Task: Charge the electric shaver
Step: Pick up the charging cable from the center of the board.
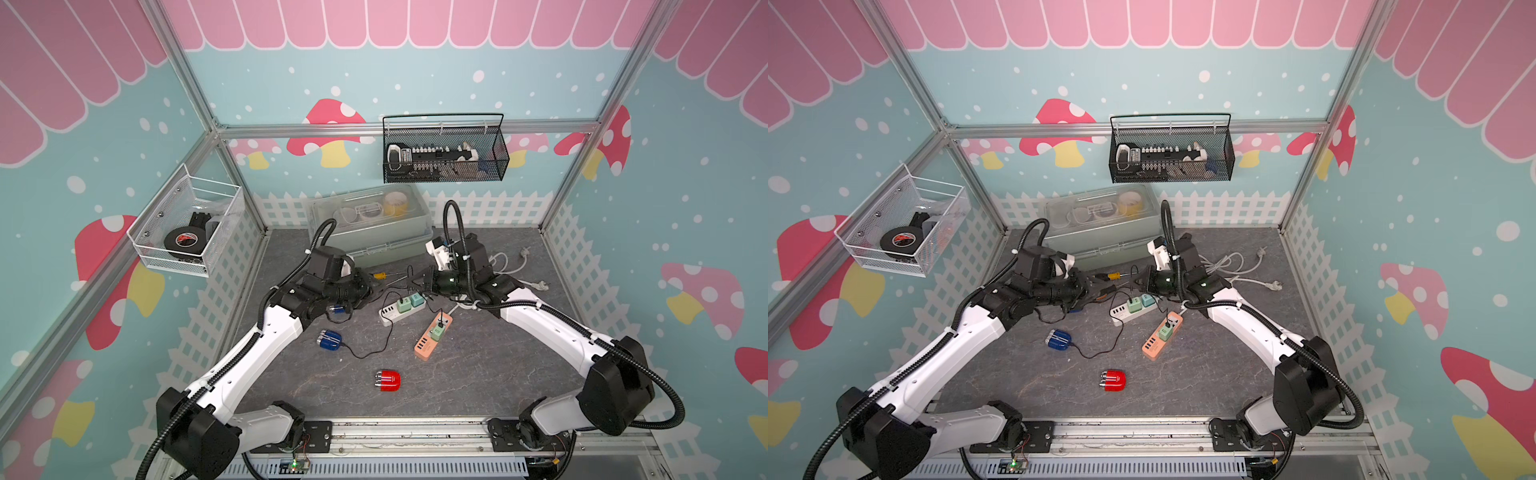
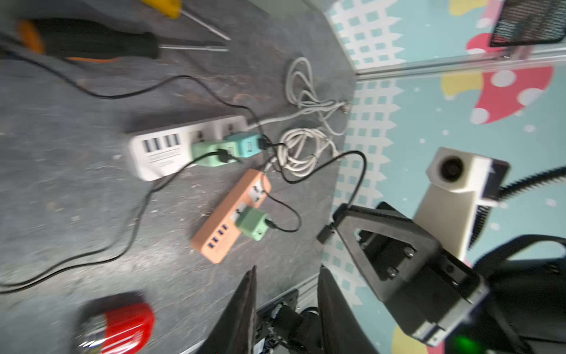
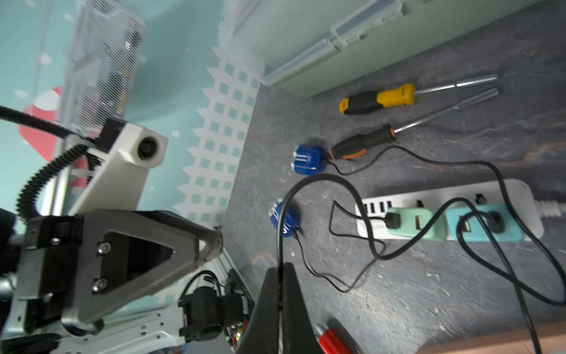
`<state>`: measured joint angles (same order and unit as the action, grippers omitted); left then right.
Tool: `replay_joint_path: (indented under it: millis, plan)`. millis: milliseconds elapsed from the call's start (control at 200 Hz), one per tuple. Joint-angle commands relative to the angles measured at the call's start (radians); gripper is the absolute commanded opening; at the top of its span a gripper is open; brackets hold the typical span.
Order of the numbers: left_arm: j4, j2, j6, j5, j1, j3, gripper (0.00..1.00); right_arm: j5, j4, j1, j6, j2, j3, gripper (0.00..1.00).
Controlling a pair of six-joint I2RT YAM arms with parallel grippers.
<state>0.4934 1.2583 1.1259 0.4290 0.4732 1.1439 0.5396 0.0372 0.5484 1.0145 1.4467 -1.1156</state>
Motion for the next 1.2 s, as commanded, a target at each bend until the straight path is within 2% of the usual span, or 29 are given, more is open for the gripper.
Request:
replay_joint_path:
  millis: [0, 80, 230, 435, 805, 1191]
  plan:
    - [-0.225, 0.024, 0.167, 0.044, 0.025, 0.011, 0.33, -0.019, -0.392, -0.026, 0.358, -0.013, 0.083, 0.0]
    - [-0.38, 0.025, 0.284, 0.028, 0.023, -0.048, 0.34, -0.088, -0.564, -0.031, 0.496, 0.002, 0.135, 0.0]
    - [-0.611, 0.063, 0.465, 0.006, 0.022, -0.118, 0.36, -0.194, -0.764, -0.031, 0.674, 0.034, 0.192, 0.0]
    - [-0.78, 0.136, 0.611, -0.014, 0.021, -0.15, 0.37, -0.239, -0.822, -0.031, 0.744, 0.044, 0.204, 0.0]
    - [-0.887, 0.203, 0.679, -0.023, 0.025, -0.11, 0.36, -0.23, -0.844, -0.03, 0.762, 0.079, 0.206, 0.0]
    - [-0.898, 0.24, 0.693, 0.01, 0.027, -0.092, 0.23, -0.236, -0.894, -0.031, 0.798, 0.121, 0.186, 0.0]
